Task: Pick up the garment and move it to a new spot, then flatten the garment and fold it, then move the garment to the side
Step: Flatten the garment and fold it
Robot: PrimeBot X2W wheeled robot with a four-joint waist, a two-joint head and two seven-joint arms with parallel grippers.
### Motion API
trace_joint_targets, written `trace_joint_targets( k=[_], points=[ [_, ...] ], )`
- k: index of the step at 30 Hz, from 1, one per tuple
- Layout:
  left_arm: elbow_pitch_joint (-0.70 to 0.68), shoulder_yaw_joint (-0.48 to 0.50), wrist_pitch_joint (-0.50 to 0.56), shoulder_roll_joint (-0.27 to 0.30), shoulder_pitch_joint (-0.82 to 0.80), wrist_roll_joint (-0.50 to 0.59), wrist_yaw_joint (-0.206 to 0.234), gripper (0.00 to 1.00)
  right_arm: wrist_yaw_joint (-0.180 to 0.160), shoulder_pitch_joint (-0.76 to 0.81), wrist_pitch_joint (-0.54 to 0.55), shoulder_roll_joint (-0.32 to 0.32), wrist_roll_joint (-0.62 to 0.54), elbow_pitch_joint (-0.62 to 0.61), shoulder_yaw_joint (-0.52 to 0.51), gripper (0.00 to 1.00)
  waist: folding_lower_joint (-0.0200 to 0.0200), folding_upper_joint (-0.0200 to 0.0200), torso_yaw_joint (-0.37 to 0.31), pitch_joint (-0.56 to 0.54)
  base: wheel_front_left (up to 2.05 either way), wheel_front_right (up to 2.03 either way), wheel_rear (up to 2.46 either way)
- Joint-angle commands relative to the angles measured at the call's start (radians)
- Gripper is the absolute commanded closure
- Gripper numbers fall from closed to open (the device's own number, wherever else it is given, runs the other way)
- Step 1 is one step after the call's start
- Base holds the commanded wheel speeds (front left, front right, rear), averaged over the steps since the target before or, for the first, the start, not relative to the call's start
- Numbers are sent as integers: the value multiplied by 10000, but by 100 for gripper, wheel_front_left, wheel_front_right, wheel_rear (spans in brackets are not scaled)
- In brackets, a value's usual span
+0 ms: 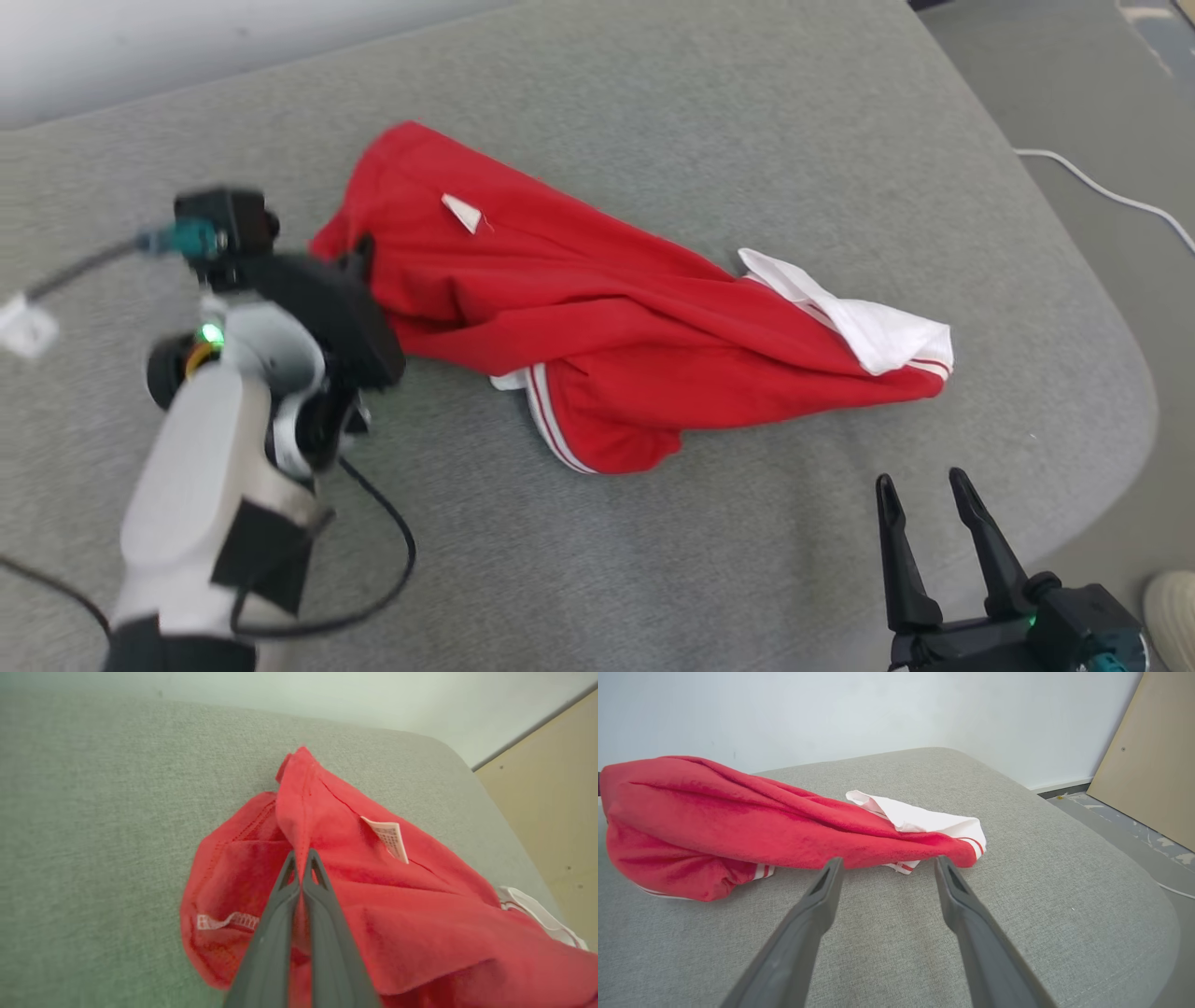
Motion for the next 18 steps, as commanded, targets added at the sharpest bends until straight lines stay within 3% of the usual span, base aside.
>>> trace_joint_targets(
  k=[1, 8, 14, 18],
  points=[
    [-348, 132, -145, -72, 557, -202, -58, 100, -23, 121, -16, 3, -120, -4, -74, 0, 0, -1, 574, -404, 0, 0, 0],
    [-2946, 600, -96, -452, 2999, -1612, -138, 100, -23, 367, 148, 0, -459, -182, -280, 0, 0, -1, 1713, -1009, 0, 0, 0],
    [-5157, 535, 300, -563, 5235, -2109, 353, 100, -23, 560, 428, -1, -634, -470, -347, 0, 0, -1, 2499, -1340, 0, 0, 0],
    [-5866, 515, 264, -590, 6334, -2190, 684, 100, -23, 640, 599, 0, -712, -613, -333, 0, 0, -1, 2850, -1480, 0, 0, 0]
  ],
)
